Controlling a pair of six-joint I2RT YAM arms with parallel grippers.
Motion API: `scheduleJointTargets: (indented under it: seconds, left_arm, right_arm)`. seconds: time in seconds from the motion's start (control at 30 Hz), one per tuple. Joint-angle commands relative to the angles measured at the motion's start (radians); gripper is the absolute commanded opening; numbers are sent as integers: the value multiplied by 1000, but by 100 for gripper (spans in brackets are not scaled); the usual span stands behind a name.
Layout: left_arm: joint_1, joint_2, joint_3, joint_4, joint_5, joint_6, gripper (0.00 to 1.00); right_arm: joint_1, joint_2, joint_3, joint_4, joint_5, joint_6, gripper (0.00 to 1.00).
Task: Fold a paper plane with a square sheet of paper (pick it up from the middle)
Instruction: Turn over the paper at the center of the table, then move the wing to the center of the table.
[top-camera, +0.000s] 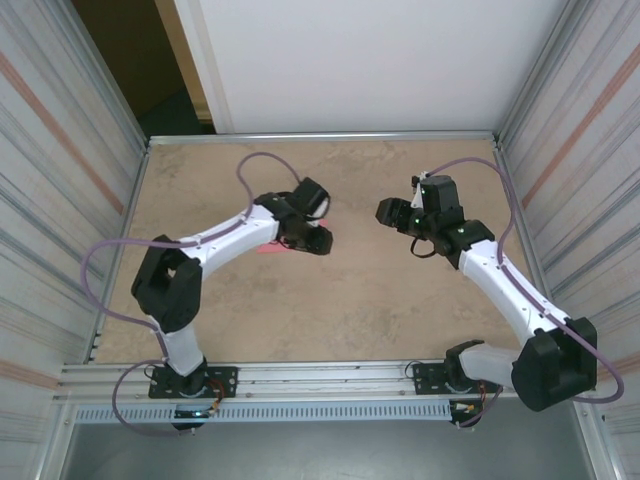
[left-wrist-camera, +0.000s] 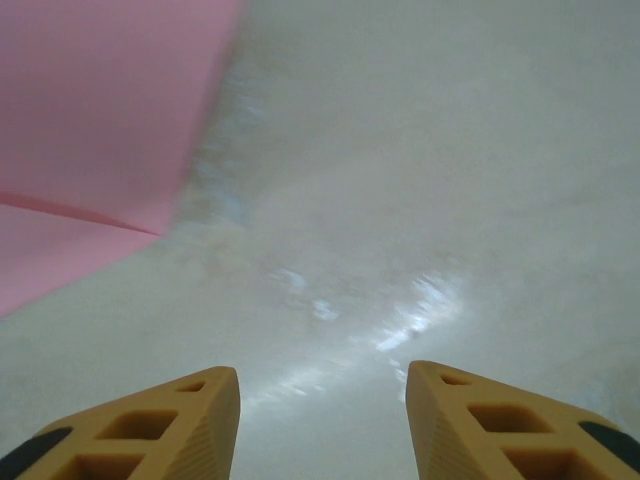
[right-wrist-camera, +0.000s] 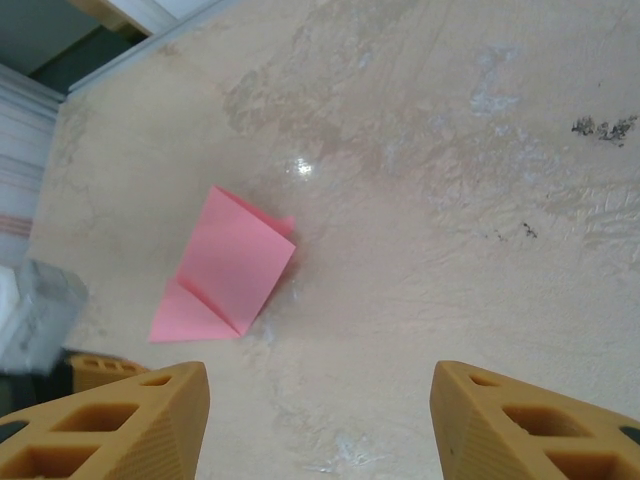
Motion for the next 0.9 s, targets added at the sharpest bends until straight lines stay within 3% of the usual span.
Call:
scheduleJointTargets:
  seconds: [0.0, 0.1, 0.17, 0.4, 0.6, 0.87]
  left_arm:
    - [131, -9, -76, 114, 100, -40, 51]
    - [226, 17, -114, 190, 197, -74, 52]
    - [256, 46, -109, 197, 195, -87, 52]
    - [280, 126, -69, 171, 95, -74, 52]
    - [294, 178, -78, 201, 140, -107, 52]
    - [281, 190, -130, 272, 315, -251, 48]
  right_arm:
    - [-6, 11, -20, 28, -45, 25, 62]
    - [-6, 23, -35, 54, -73, 41, 64]
    - [-4, 33, -39, 63, -86, 51, 64]
    - [8, 59, -40, 83, -93, 64, 64]
    - [24, 89, -40, 96, -114, 65, 65]
    - [78, 177, -57, 146, -148, 182, 64]
